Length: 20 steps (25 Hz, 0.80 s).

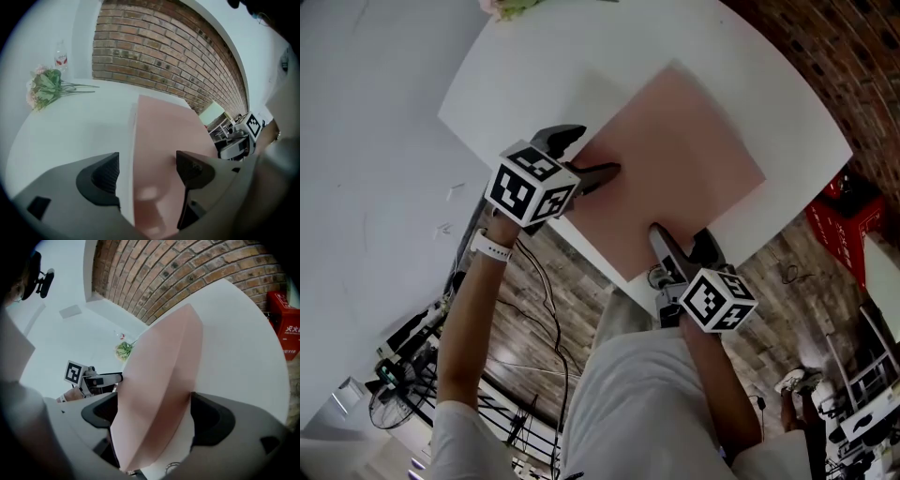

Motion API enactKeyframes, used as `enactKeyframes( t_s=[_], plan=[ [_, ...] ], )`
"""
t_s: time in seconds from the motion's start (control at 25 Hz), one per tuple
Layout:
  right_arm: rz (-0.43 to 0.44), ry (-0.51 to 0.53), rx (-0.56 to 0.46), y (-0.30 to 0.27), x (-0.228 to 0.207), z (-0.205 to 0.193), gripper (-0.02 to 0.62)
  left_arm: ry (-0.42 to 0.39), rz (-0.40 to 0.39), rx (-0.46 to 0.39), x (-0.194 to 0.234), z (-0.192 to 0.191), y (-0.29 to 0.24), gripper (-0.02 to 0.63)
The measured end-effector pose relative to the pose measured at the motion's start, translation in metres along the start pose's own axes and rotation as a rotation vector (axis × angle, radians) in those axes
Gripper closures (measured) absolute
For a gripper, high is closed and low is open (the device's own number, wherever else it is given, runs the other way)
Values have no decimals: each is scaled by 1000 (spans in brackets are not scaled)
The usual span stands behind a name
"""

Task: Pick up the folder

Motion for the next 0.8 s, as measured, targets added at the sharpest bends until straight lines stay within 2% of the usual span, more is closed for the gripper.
enactKeyframes(
  t_s=[0.16, 0.4, 0.6, 0.8],
  plan=[
    [0, -31, -21, -4, 3, 0, 116, 4, -53, 30, 4, 0, -2, 247],
    [-7, -73, -56, -5, 5, 3, 123, 88, -152, 48, 9, -6, -11, 248],
    [-18, -130, -87, -4, -2, 6, 179, 102, -161, 1, 7, -6, -11, 250],
    [-11, -140, -86, -2, 0, 5, 179, 106, -150, -28, 4, -8, -6, 255]
  ],
)
Point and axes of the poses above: the fingertips, and each gripper's own axes: y backward along the fingers, x to its left, z out of its top, the point moved 5 cm from there along y, backward along the fingers, and after that the axes turned 7 degrees about -z, right-handed, at the moved point
